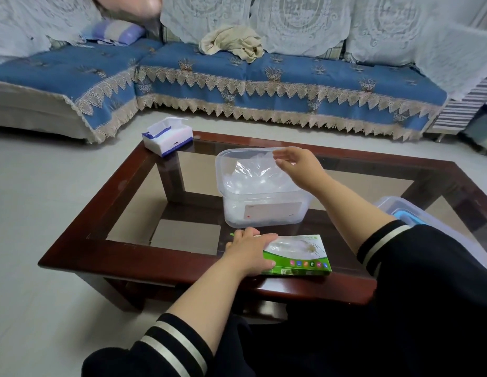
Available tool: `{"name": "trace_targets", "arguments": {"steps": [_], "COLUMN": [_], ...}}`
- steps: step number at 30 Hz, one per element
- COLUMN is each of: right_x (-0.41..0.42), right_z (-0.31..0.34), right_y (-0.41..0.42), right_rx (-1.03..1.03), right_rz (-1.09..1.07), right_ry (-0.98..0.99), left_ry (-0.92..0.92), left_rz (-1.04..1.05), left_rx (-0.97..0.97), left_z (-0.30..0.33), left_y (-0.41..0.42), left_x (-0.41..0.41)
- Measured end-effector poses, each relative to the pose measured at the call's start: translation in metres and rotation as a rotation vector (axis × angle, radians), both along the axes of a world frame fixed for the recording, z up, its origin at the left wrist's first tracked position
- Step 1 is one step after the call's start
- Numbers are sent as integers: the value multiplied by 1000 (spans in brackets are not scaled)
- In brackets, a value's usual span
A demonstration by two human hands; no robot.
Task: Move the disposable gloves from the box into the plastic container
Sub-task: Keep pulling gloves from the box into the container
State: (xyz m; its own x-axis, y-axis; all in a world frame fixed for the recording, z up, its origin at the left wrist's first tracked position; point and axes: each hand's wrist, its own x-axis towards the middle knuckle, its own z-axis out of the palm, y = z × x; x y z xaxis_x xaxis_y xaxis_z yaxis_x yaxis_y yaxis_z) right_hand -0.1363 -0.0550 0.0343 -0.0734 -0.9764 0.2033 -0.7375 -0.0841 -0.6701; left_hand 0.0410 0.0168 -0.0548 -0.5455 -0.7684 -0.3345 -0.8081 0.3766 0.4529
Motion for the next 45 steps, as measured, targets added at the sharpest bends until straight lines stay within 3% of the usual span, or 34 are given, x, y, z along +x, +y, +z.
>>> {"name": "trace_targets", "arguments": {"steps": [2, 9, 12, 15, 17, 20, 22, 24, 28, 30, 31, 32, 35, 37, 40, 45], "right_x": [-1, -8, -12, -18, -19, -20, -18, -16, -13, -13, -12, -12, -16, -14, -9, -4], "right_z": [2, 13, 17, 21, 22, 24, 24, 25, 19, 12, 9, 7, -3, -8, -16, -29], "right_y": [-2, -21, -23, -23, -21, -18, -18, -20, -23, -28, -31, -32, -37, -39, -39, -41], "right_rx": [-14, 166, 179, 204, 219, 225, 230, 225, 219, 211, 218, 227, 281, 445, 583, 609], "right_rz": [-32, -223, -291, -290, -275, -252, -244, -234, -198, -179, -178, -163, 48, 178, 216, 207], "right_ry": [-220, -1261, -1516, -1573, -1564, -1546, -1536, -1537, -1523, -1435, -1291, -1035, 7, 392, 584, 608], "left_ry": [-3, 13, 8, -40, 8, 458, 599, 485, 206, 135, 75, 2, -153, -170, -187, -254], "left_rz": [8, 23, 23, 14, 43, 114, 84, 84, 55, -6, -37, -56, -52, -45, -54, -70], "left_rx": [-4, 13, 8, -42, -223, -758, -972, -927, -471, -216, -132, -77, 7, 42, 57, 27], "left_z": [0, -2, -1, 4, 11, 29, 41, 57, 80, 89, 91, 92, 86, 78, 66, 53], "left_y": [1, 0, 0, 4, 10, 14, 7, -9, -61, -82, -89, -96, -114, -124, -134, -143], "left_x": [-1, -1, -2, -1, 0, -8, -14, -22, -32, -38, -40, -42, -39, -33, -30, -33]}}
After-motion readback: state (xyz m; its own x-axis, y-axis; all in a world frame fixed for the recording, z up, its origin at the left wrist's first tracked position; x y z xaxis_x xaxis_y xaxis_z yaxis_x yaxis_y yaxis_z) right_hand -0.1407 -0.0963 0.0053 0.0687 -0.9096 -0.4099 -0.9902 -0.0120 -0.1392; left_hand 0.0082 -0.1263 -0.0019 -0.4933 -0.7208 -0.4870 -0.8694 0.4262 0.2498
